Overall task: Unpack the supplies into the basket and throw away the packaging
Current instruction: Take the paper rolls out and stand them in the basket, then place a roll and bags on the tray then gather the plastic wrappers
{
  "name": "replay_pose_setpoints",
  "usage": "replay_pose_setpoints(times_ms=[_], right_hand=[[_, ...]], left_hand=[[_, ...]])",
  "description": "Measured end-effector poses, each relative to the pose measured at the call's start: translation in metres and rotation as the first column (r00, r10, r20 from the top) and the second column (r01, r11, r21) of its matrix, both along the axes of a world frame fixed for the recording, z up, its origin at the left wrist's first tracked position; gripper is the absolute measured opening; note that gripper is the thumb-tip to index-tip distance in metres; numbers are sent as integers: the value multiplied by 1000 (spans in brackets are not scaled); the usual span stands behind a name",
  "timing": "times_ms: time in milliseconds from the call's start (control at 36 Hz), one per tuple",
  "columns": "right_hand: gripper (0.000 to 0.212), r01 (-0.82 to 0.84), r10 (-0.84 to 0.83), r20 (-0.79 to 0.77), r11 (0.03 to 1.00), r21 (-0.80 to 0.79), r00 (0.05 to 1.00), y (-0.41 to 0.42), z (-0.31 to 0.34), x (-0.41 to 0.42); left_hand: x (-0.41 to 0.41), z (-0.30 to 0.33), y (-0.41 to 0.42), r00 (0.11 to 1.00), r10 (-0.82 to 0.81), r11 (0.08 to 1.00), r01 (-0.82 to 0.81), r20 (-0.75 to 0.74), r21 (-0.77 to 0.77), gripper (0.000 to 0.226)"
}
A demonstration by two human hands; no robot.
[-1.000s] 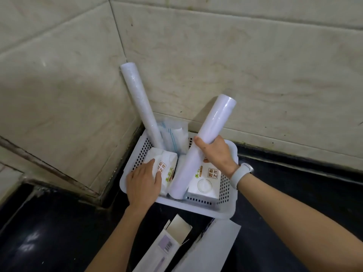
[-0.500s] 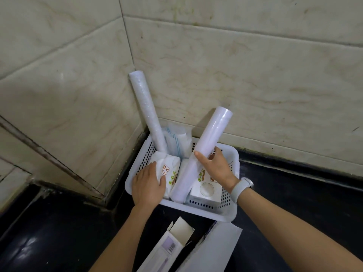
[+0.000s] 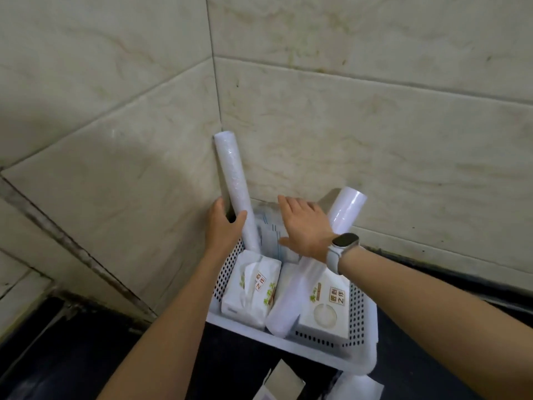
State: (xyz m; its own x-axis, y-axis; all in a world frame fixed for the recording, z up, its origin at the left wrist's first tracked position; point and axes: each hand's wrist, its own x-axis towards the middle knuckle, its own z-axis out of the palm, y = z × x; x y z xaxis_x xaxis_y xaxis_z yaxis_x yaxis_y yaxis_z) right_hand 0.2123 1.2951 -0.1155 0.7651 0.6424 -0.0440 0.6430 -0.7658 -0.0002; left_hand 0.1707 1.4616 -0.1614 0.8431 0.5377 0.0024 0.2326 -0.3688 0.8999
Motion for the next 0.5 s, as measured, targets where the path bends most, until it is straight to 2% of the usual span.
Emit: replay_pose_setpoints(times_ms=[83,139,278,389,500], right_hand=[[95,23,-35,-74,988,-151,997,16,-8,15],[87,34,-52,-88,981,-192,995,26,-16,20],[41,87,-101,-95,987,-138,990,38,-32,25],[30,46,-60,-115,991,-122,992,36,-40,22],[25,52,-59,-95,996,-74,994,32,-38,17]], left_hand=[[12,-3,6,998,-60,994,62,25,-90,57],[18,-3,6,994,-80,986,89,74,-138,51],[26,-6,8,995,-54,985,66,81,-157,44],[27,-8,7,997,-37,987,47,68,-156,38],[24,-3,-1,990,-26,990,45,136,-136,35]])
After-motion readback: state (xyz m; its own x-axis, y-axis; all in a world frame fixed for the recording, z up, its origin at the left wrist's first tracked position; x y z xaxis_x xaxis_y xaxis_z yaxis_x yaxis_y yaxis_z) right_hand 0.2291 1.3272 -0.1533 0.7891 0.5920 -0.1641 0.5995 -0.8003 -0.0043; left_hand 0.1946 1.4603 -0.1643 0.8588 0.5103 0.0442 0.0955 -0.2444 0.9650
